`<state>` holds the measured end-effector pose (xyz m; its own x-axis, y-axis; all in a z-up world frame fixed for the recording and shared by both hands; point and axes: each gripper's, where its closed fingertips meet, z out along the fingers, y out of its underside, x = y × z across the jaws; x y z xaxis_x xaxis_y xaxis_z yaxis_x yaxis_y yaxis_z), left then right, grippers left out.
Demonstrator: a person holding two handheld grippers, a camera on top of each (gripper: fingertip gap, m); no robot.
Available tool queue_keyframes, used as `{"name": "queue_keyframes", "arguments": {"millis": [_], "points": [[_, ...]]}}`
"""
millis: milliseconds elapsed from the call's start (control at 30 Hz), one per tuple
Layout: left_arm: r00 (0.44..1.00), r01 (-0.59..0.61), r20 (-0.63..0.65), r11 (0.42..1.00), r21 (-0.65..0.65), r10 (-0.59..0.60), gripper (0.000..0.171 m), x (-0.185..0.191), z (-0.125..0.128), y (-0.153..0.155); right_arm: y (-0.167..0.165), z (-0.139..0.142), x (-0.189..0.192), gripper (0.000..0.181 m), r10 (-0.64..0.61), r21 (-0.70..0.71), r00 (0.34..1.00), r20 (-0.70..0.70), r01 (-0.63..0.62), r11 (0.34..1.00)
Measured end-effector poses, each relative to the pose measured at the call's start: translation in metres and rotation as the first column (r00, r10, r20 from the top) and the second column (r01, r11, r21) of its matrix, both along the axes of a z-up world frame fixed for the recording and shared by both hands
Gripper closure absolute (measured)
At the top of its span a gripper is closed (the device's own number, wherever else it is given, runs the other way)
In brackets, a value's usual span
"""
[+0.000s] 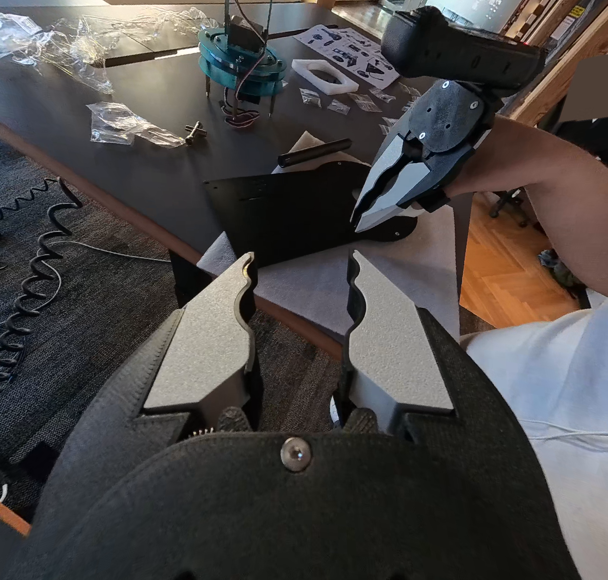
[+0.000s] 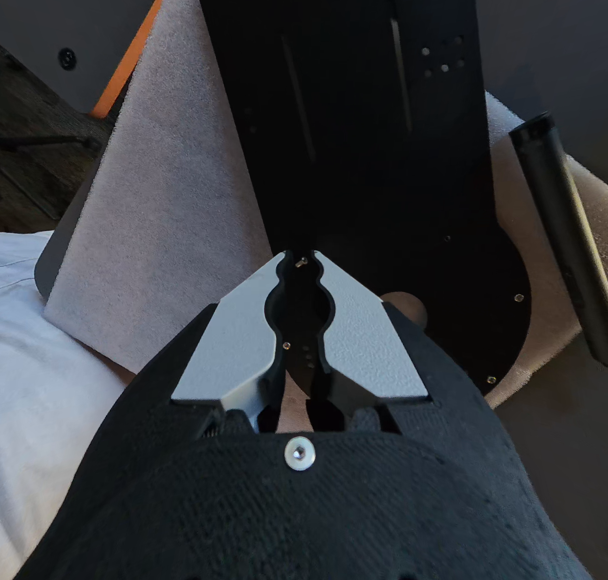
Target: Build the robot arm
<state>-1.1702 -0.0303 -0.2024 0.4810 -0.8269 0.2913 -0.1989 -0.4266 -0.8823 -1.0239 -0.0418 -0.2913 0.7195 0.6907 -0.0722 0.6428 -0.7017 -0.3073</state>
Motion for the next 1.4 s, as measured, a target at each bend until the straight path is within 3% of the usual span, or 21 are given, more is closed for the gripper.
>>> {"name": "queue_keyframes", "arguments": {"millis": [267,433,633,733,800,933,1100,1200,1300,1400], "points": [[1.0,0.002,0.004,1.0,-0.012,-0.002,0.119,-0.002,-0.005,-0.001,0.003,-0.001,0.003,0.18,-0.004,0.034,1.0,-0.006,0.004,0.999],[1.0,0.002,0.007,1.0,-0.03,-0.001,0.119,-0.003,-0.011,-0.005,0.003,0.005,0.006,0.181,-0.099,0.068,0.965,-0.243,0.118,0.991],[1.0,0.006,0.026,0.998,-0.07,-0.004,0.119,-0.003,-0.021,-0.009,-0.001,0.014,-0.001,0.181,-0.21,0.001,0.817,-0.537,0.249,0.968],[1.0,0.011,0.023,0.997,-0.074,-0.009,0.119,-0.002,-0.024,-0.01,0.002,0.014,0.006,0.181,-0.185,0.065,0.839,-0.512,0.252,0.965],[1.0,0.016,0.022,0.997,-0.074,-0.015,0.119,-0.001,-0.024,-0.012,0.0,0.025,0.01,0.181,-0.106,0.149,0.857,-0.505,0.207,0.967],[1.0,0.023,0.016,0.997,-0.078,-0.021,0.119,0.0,-0.027,-0.014,-0.003,0.027,0.033,0.176,0.015,0.297,0.934,-0.357,0.098,0.95],[1.0,0.022,0.011,0.996,-0.089,-0.021,0.119,0.0,-0.029,-0.015,-0.012,0.011,0.021,0.172,-0.035,0.229,0.941,-0.337,0.118,0.966],[1.0,0.026,0.011,0.996,-0.089,-0.025,0.119,0.002,-0.028,-0.015,-0.011,0.016,0.009,0.171,0.019,0.281,0.947,-0.32,0.076,0.957],[0.999,0.032,0.004,0.995,-0.091,-0.032,0.119,0.003,-0.029,-0.016,0.0,0.019,0.023,0.169,0.068,0.341,0.976,-0.208,0.008,0.94],[0.999,0.032,-0.003,0.995,-0.092,-0.033,0.119,0.003,-0.03,-0.018,0.005,0.017,0.038,0.168,0.088,0.281,0.98,-0.179,-0.035,0.959]]}}
